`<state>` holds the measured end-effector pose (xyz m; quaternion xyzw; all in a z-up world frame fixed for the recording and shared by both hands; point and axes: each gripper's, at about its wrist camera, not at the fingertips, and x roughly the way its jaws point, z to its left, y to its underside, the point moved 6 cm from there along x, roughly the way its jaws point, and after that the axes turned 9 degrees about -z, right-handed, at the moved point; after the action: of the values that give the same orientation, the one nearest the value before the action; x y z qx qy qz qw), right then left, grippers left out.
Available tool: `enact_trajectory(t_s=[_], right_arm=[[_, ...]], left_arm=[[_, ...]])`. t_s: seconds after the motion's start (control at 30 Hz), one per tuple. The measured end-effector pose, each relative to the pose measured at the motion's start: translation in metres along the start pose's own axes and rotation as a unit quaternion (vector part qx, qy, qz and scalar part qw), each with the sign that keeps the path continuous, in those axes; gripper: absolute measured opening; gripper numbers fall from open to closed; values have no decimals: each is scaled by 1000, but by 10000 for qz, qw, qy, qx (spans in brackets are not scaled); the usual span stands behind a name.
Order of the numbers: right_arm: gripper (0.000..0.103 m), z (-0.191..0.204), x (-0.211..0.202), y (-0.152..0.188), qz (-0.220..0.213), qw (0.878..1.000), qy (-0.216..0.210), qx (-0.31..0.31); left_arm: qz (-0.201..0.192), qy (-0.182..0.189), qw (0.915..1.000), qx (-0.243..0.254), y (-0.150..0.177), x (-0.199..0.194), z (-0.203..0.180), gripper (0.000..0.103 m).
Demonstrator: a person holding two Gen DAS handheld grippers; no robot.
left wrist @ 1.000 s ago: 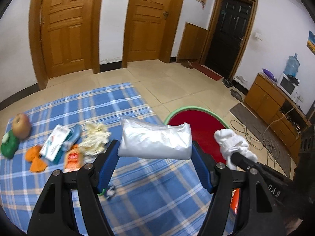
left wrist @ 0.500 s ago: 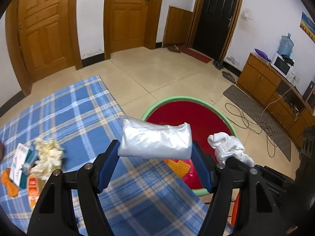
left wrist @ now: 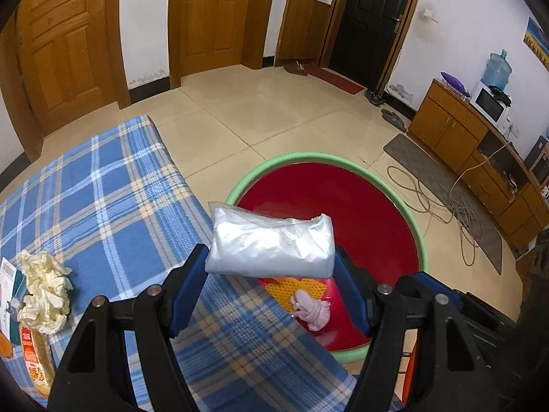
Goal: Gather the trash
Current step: 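Carry the bag and gloves over the red basin and open both tools to drop them, then move both tools back over the table toward the orange cloth and crumpled paper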
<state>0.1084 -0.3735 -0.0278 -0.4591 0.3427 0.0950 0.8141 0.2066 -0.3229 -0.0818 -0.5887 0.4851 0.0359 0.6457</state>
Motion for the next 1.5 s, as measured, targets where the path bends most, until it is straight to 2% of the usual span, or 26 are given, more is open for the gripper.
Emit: enact_trajectory(t_s=[0.17,0.27,0.37,0.63,0.8,0.9,1.17,1.5], right_arm=[[34,-7,2,1,-31,9999,110,88],[35,-9,1,0,-35,9998,128,124],[39,-10,-1,0,-59,9998,130,132],[42,-2,-9,0,-133,9999,89,12],[44,6,-19,0,-210,9998,49,-24],[56,12,-25,1,-260,9996,-19,-56],[56,33,-39,5,-331,9991,-215,-167],[57,84,-47,15,-245,9968,-581,-493]], left_arm=[[41,185,9998,50,-3,5,-8,72],[21,278,9996,83,-7,4,-13,75],[-43,288,9995,83,-9,0,-14,77],[-112,187,9997,-131,-6,-16,-3,77],[-242,16,9993,-271,-4,-37,13,77],[-318,-93,9988,-349,-3,-50,23,77],[-552,-453,9958,-575,4,-86,62,77],[-763,-1033,9874,-921,17,-137,132,77]])
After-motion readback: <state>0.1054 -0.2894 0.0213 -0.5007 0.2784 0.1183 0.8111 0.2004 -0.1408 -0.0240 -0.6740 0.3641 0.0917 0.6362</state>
